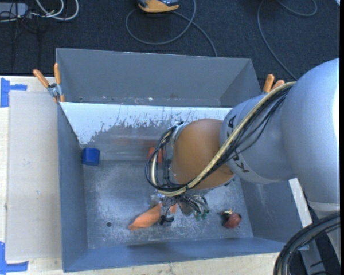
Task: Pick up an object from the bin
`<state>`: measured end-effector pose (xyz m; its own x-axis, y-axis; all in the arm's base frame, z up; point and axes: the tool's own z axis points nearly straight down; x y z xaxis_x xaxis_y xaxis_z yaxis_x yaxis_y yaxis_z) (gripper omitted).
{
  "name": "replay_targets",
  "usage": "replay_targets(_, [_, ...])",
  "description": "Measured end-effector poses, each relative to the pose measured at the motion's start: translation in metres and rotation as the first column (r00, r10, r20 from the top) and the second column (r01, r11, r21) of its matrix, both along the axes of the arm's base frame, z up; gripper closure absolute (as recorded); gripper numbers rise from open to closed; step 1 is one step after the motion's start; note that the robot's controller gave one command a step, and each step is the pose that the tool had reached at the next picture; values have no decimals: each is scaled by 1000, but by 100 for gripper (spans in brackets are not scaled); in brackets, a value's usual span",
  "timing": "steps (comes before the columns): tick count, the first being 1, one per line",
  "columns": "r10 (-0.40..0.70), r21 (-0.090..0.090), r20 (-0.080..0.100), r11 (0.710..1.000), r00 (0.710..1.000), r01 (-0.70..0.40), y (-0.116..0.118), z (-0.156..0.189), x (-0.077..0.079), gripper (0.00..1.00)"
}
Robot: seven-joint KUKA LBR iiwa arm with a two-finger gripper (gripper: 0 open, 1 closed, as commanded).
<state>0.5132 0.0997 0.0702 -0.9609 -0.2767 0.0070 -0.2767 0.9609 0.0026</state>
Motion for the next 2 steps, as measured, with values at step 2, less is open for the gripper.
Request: replay_targets(2, [-1,-1,-3,1000,1000,1,0,16,-1,100])
